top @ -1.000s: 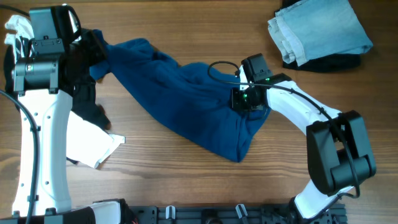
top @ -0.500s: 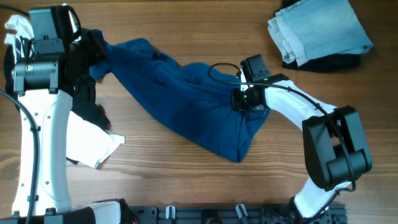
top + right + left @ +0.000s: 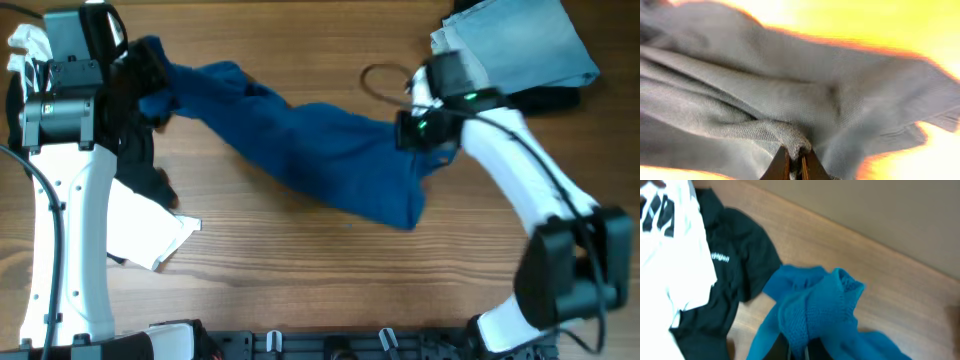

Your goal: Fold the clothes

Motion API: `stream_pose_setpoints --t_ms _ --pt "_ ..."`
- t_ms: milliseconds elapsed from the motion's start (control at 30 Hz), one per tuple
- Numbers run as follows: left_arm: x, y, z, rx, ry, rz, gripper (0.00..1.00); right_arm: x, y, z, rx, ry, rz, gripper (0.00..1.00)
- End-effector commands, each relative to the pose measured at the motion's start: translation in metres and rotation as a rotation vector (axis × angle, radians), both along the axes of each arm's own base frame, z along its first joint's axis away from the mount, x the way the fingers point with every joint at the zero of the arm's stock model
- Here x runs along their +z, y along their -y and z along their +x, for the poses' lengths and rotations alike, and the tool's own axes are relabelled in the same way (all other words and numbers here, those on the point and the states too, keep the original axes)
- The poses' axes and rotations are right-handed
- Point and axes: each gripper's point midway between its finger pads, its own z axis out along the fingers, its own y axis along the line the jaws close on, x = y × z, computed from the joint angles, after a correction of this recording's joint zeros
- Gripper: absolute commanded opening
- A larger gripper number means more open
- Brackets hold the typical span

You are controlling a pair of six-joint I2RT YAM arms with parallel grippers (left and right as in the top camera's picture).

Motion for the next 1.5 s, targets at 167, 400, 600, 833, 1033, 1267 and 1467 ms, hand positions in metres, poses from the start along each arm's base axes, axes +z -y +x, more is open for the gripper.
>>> stream_pose_setpoints --t_ms 167,400,600,833,1033,1267,1467 --pt "0.016 -0.019 0.002 0.065 0.051 0.083 0.04 0.113 0.055 0.019 -0.075 0.253 -0.020 0.04" --pt "0.015 -0.033 -0.003 0.112 0.035 0.105 0.04 0.109 0.100 0.014 -0.165 0.220 -0.043 0.04" --pt "0.012 -0.032 -0.005 0.101 0.020 0.090 0.04 0.101 0.096 0.005 -0.123 0.178 -0.003 0.04" --pt "-0.002 -0.013 -0.008 0.022 -0.028 0.015 0.04 0.058 0.060 -0.011 -0.048 0.098 0.060 0.10" --pt "-0.063 0.037 -0.020 -0.095 -0.241 -0.149 0.04 -0.008 0.019 -0.041 -0.023 -0.008 0.101 0.04" --pt "-0.137 0.051 -0.022 -0.097 -0.421 -0.167 0.04 -0.033 0.021 -0.047 0.005 0.000 0.015 0.06" --pt "-0.138 0.051 -0.014 -0.099 -0.399 -0.165 0.04 -0.032 0.021 -0.043 0.006 0.017 0.018 0.41"
